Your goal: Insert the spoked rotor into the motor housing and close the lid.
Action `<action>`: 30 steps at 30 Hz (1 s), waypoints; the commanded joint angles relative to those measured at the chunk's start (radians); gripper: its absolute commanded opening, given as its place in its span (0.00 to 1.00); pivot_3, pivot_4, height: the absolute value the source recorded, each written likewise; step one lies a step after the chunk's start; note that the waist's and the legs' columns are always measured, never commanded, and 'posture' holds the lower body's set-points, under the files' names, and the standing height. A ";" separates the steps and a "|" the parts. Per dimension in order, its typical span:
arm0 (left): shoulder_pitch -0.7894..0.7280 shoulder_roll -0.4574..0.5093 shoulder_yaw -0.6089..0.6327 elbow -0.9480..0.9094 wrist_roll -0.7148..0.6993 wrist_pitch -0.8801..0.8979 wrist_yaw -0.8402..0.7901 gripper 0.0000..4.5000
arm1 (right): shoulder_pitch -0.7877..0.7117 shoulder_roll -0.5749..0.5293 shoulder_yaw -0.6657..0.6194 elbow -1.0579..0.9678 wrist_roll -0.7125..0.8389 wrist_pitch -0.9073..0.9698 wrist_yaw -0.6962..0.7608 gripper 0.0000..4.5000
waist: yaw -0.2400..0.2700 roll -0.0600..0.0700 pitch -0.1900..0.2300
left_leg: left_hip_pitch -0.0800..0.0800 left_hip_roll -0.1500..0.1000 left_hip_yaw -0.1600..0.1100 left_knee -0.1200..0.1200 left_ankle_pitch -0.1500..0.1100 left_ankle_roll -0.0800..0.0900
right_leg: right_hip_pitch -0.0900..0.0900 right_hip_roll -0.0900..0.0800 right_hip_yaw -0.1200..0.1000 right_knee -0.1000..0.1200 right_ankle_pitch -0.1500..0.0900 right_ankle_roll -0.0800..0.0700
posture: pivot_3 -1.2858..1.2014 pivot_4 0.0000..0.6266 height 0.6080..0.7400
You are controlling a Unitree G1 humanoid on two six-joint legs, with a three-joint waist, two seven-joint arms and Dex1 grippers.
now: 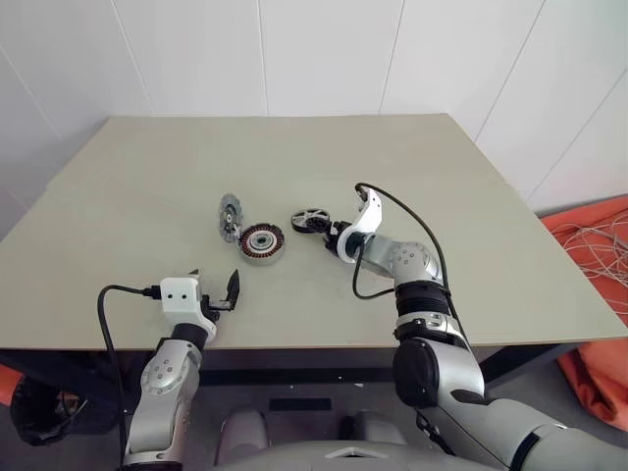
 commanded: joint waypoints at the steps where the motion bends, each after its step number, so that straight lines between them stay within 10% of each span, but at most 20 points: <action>1: -0.007 0.005 0.001 -0.042 -0.002 -0.006 0.001 1.00 | -0.021 0.014 -0.044 0.033 0.040 -0.014 -0.050 0.80 | 0.000 0.000 0.000 | 0.000 0.000 0.000 0.000 0.000 0.000 | 0.000 0.000 0.000 0.000 0.000 0.000 | 0.52 0.00 1.00; 10: -0.010 0.013 0.010 -0.018 -0.012 -0.015 -0.013 1.00 | -0.045 0.023 -0.081 0.041 0.136 -0.032 -0.072 0.68 | -0.001 0.000 0.000 | -0.001 0.000 0.000 0.000 0.000 0.000 | -0.002 0.000 0.000 0.000 0.000 0.000 | 0.52 0.00 1.00; 18: -0.009 0.012 0.010 0.000 -0.012 -0.031 -0.022 1.00 | -0.045 0.019 -0.072 0.041 0.155 -0.036 -0.071 0.07 | -0.001 0.000 0.000 | -0.010 0.000 0.000 -0.001 0.002 -0.003 | -0.010 0.000 -0.001 0.000 0.001 -0.001 | 0.52 0.00 1.00; 30: -0.015 0.012 0.013 0.029 -0.011 -0.050 -0.028 1.00 | -0.034 0.025 -0.069 -0.082 0.251 0.153 -0.090 0.07 | -0.001 0.001 0.000 | -0.012 0.000 0.000 -0.001 0.002 -0.004 | -0.011 0.000 -0.001 0.000 0.000 -0.001 | 0.52 0.00 1.00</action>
